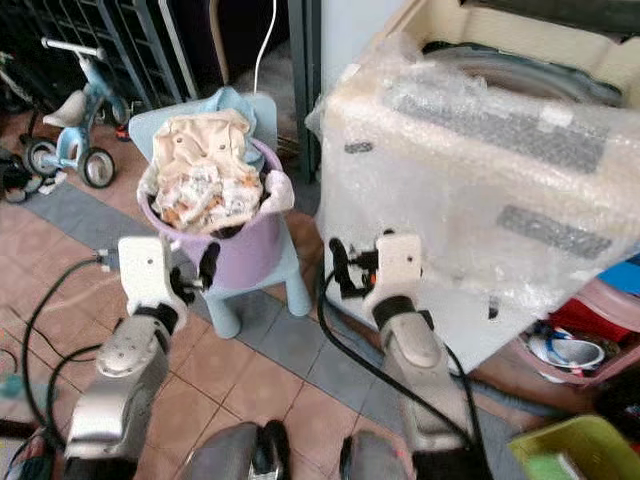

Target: Clothes washing

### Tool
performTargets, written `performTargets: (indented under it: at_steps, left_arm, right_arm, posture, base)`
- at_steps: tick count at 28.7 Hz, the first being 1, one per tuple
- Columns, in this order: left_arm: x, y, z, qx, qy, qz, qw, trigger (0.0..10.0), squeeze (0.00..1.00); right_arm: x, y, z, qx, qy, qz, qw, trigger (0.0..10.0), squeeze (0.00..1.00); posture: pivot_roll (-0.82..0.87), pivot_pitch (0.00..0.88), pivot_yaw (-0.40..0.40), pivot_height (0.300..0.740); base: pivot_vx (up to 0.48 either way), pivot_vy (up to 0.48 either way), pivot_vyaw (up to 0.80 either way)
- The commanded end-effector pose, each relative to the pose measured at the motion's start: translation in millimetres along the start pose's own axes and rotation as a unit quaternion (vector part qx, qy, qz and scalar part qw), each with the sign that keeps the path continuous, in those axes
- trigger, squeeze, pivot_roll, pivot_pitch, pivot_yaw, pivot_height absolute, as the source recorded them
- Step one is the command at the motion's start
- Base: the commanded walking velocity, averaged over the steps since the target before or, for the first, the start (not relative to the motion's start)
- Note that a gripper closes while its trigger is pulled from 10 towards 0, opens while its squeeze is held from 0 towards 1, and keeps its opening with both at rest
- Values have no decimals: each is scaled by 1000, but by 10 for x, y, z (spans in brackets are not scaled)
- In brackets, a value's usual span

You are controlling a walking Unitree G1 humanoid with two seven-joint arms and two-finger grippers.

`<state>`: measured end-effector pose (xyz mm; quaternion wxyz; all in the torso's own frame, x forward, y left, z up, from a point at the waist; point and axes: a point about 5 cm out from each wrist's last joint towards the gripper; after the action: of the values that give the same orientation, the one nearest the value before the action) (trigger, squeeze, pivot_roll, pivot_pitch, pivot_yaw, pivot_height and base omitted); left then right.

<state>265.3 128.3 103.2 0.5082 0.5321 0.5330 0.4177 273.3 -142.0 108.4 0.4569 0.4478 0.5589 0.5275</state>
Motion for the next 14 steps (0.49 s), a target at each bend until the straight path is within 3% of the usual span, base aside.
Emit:
performTargets:
  at_steps: [1,9,14]
  left_arm:
    - [62,50,7,-14,11,18,1000,10000,0]
    - [78,95,16,-27,9,8,1000,10000,0]
    - [127,76,25,-21,23,-5,999,10000,0]
  right_arm:
    - [37,69,26,-17,10,1,1000,10000,0]
    - [47,96,67,-24,18,-3,1000,10000,0]
    - [51,112,84,-28,21,-8,999,10000,0]
  posture:
    - [7,109,28,740]
    - [10,124,36,740]
    - [7,127,38,740]
  base:
    - [0,0,800]
    - [0,0,800]
    - [301,0,798]
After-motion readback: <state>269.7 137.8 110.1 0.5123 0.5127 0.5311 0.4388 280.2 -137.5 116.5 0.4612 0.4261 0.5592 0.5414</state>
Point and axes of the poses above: a point about 5 cm out from each wrist's last joint towards the gripper, its own z axis pointing out of the wrist towards the gripper, its own y axis along the axis of the wrist's last joint, x = y × z, and after that the axes turned 3 degrees about -z, right-handed
